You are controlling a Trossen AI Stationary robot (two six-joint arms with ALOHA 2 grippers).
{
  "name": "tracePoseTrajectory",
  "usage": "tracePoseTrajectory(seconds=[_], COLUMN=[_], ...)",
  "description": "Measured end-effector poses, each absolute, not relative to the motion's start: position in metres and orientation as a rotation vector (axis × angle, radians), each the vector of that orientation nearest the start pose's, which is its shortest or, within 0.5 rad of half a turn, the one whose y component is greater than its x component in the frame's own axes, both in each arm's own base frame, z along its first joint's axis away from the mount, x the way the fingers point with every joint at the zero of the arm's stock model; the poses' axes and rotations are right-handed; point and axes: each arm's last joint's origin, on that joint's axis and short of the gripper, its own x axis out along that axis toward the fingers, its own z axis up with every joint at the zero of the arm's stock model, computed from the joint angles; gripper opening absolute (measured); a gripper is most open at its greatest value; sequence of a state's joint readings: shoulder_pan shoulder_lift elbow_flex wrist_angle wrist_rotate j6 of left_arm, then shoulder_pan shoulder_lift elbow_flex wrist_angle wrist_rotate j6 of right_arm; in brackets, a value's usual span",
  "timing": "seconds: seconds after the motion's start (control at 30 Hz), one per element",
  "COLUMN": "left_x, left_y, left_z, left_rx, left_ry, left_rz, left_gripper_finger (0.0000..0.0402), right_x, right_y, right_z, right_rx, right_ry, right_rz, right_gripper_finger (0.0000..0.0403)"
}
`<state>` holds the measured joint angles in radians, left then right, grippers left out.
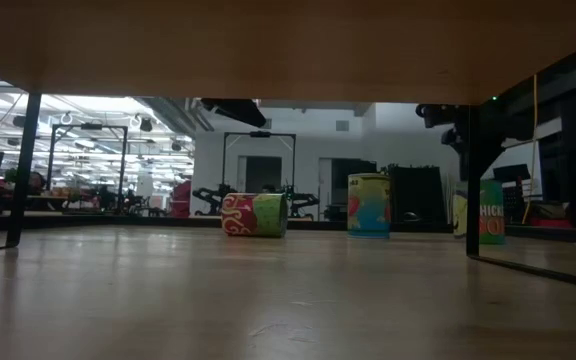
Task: Pick and place cans onto a shelf
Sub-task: Put the canned chicken soup on the shelf
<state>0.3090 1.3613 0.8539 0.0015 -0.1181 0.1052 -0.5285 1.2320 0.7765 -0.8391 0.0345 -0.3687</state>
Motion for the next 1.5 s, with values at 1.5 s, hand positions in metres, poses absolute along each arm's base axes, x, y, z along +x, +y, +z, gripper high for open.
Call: tracePoseTrajectory(seconds=[1.5], left_x=[0.278], left_y=[0.092], left_z=[0.248], left_rx=[0.055], left_ry=[0.529], left_rz=[0.39], left_gripper_finger=[0.0083], right_x=[0.26], right_y=[-0.027], right_z=[0.41], right_rx=[0.206], right_ry=[0.67], right_rz=[0.096], right_gripper_finger=[0.0009])
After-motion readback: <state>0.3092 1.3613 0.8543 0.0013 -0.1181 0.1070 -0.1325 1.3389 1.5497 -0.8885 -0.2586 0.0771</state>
